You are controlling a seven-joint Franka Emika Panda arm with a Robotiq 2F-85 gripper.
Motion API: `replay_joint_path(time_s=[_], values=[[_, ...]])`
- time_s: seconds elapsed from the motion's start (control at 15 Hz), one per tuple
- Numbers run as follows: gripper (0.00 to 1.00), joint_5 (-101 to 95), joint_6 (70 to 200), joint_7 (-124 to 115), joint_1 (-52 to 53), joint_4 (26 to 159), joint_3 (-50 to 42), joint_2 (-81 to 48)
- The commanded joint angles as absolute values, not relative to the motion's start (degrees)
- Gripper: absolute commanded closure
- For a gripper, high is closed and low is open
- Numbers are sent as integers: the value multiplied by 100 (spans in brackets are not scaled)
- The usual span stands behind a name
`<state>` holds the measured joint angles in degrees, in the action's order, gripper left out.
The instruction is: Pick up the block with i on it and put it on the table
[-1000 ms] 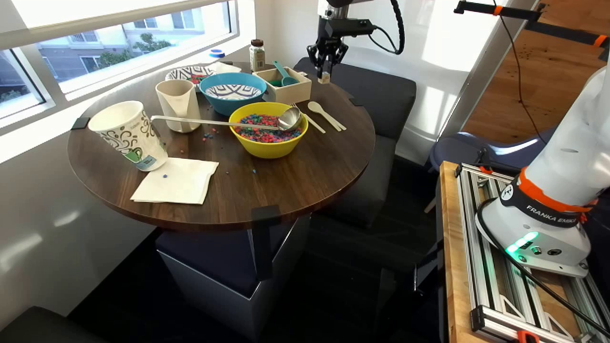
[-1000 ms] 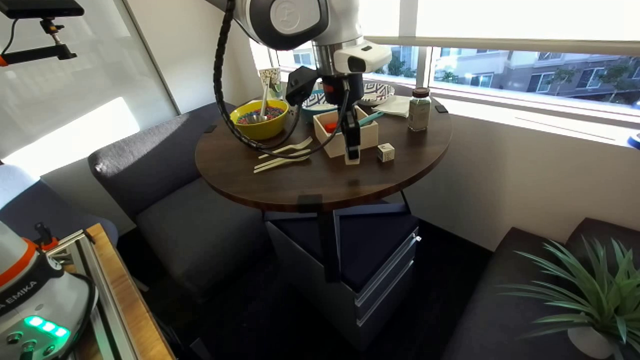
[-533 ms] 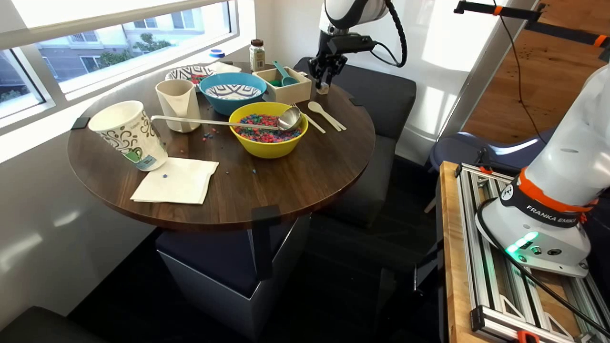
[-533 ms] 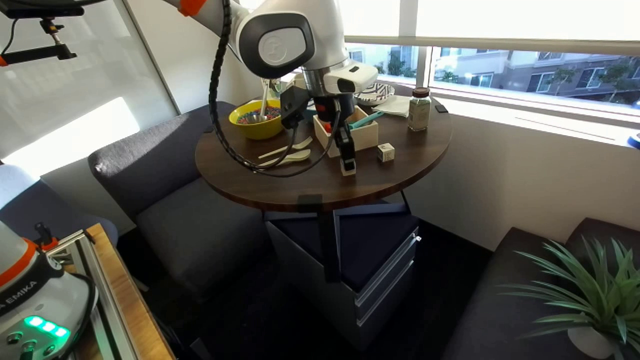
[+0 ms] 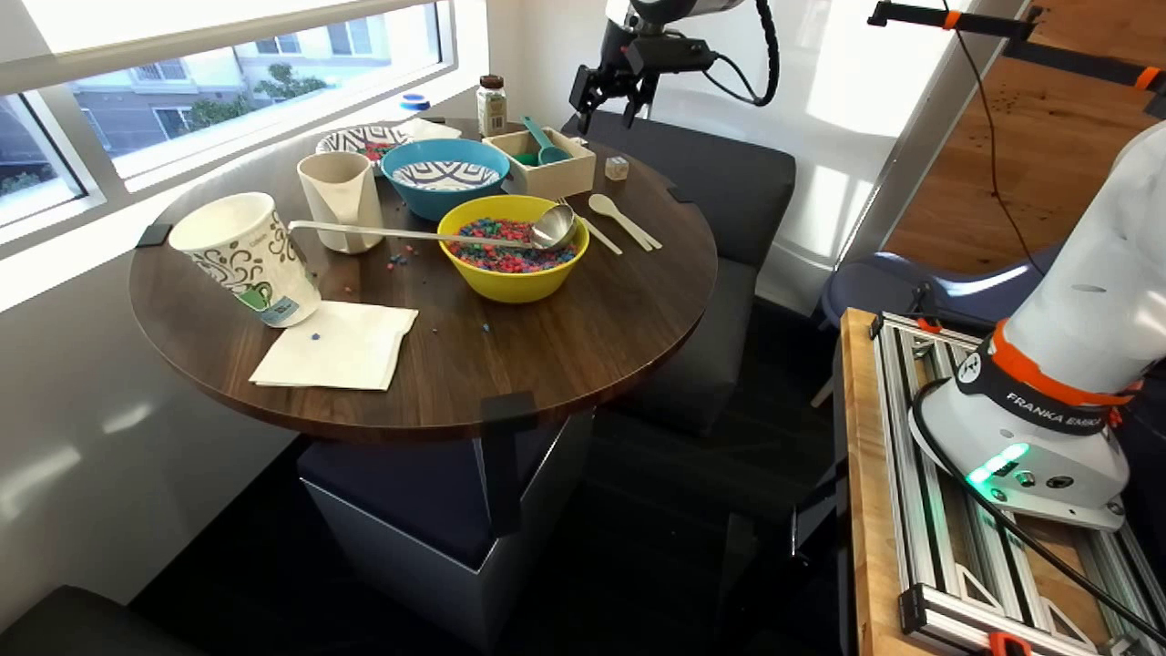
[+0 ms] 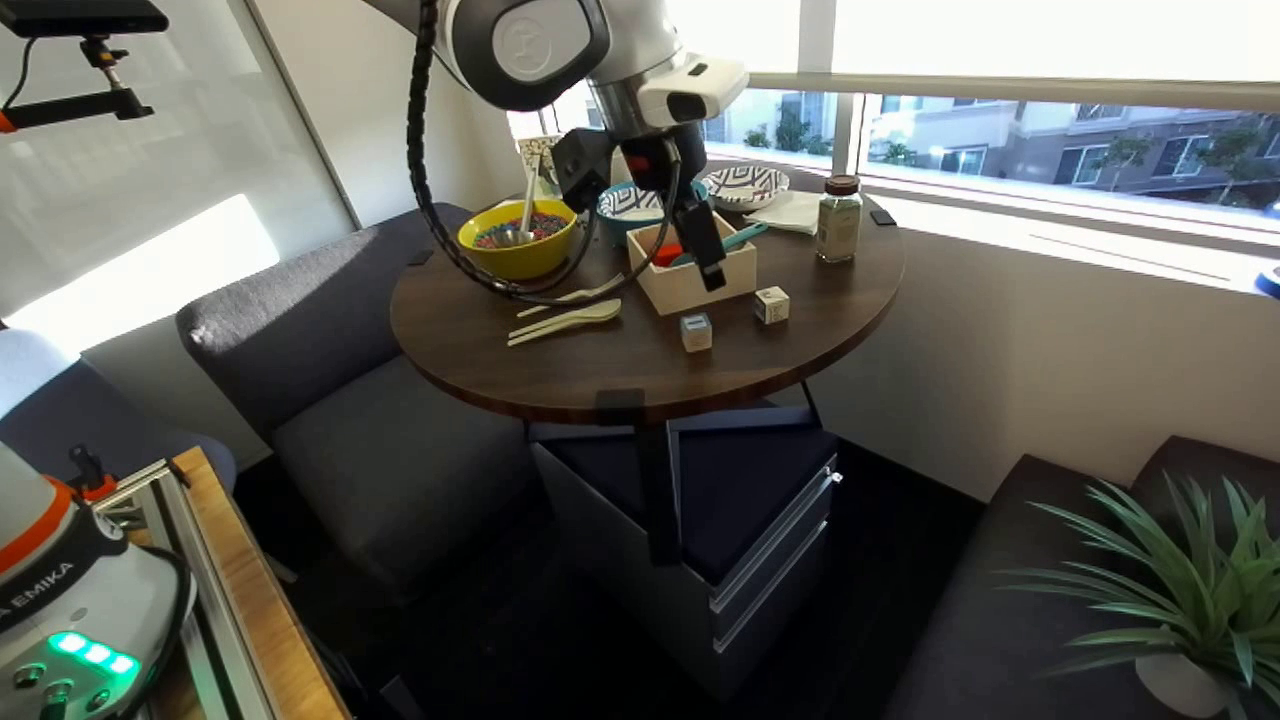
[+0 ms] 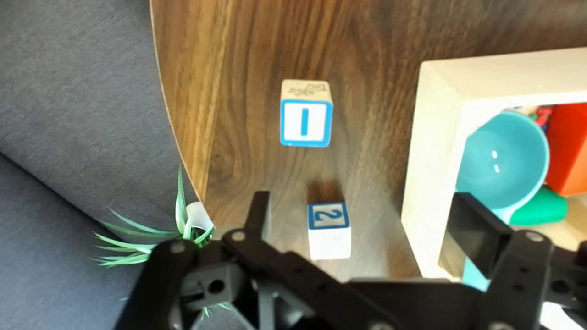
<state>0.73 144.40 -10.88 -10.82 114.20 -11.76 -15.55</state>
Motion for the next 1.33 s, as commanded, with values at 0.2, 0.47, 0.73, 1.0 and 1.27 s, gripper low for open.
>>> replay_joint_path(time_s=[0.2, 0.47, 0.73, 1.0, 1.27], values=[[0, 381, 13957, -604, -1134, 11195, -1032, -1144], [0, 123, 13361, -900, -882, 11430, -969, -530], [0, -33, 13272, -935, -659, 11807, -769, 111], [0, 87, 12975, -541, -496, 12250, -533, 791], [0, 67, 12638, 164, -388, 12615, -458, 1337]])
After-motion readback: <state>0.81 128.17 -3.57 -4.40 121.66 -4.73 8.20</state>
